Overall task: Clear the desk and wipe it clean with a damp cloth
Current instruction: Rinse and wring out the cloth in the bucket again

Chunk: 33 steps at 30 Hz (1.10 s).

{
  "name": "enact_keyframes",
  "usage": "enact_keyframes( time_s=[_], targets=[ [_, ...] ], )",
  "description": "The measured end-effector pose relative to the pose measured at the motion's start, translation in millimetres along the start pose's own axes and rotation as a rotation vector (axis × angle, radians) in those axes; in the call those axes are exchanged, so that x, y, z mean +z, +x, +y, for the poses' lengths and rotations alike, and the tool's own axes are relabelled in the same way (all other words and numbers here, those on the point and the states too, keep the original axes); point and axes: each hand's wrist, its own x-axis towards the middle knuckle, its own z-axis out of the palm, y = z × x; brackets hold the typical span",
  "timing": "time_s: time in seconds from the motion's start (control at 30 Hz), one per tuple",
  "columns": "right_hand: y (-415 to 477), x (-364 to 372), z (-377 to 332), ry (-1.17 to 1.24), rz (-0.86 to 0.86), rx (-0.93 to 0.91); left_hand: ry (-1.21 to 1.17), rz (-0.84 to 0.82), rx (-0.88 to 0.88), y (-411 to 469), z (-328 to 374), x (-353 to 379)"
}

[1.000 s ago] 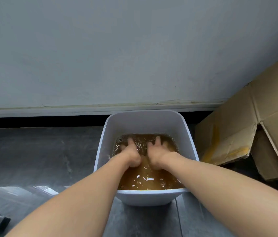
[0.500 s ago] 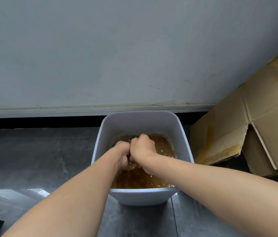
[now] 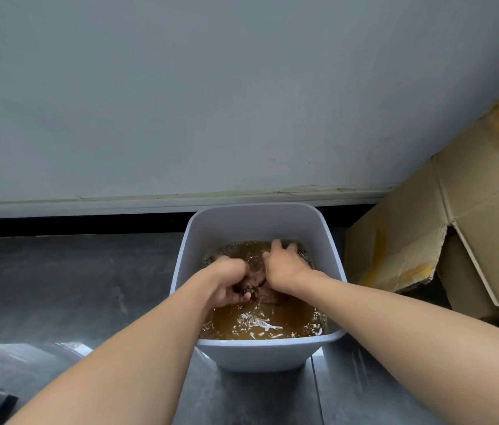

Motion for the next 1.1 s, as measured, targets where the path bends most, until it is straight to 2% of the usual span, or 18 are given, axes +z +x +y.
enact_keyframes(
  time_s=[0.1,0.17,0.23,0.3,0.37,0.5,0.6,0.67,0.73,0.93,1.0,1.1],
  targets=[
    [-3,6,0,-0.219,-0.157,-0.040,0.371,0.139,0.028,5,-8,5],
    [-6,11,0,-0.342,-0.183,-0.095,0.603,0.149,0.047,7,-13,9],
    [-5,16,3,-0.407,-0.199,-0.101,0.730,0.124,0.056,12,-17,13],
    [-3,18,4,-0.344,-0.248,-0.039,0.805,0.056,0.097,9,-16,16],
    [-1,18,2,-0.178,-0.279,0.034,0.863,-0.016,0.133,3,-14,14],
    [-1,23,-9,0.255,-0.123,0.161,0.377,-0.145,-0.050,-6,-8,11],
    [-9,23,-27,0.525,-0.009,0.231,0.165,-0.057,-0.019,-4,-4,7],
    [-15,20,-39,0.525,0.072,0.223,0.030,0.047,0.004,-2,-4,4],
    [-20,18,-46,0.507,0.112,0.197,-0.106,0.073,-0.010,-2,-3,2],
    [-10,3,-30,0.405,0.202,0.144,-0.165,-0.102,0.013,-17,4,8],
    [-5,-3,-21,0.381,0.180,0.161,-0.171,-0.116,0.032,-15,4,11],
    [4,-11,-15,0.412,0.020,0.165,-0.186,-0.056,0.017,-9,5,6]
  ],
)
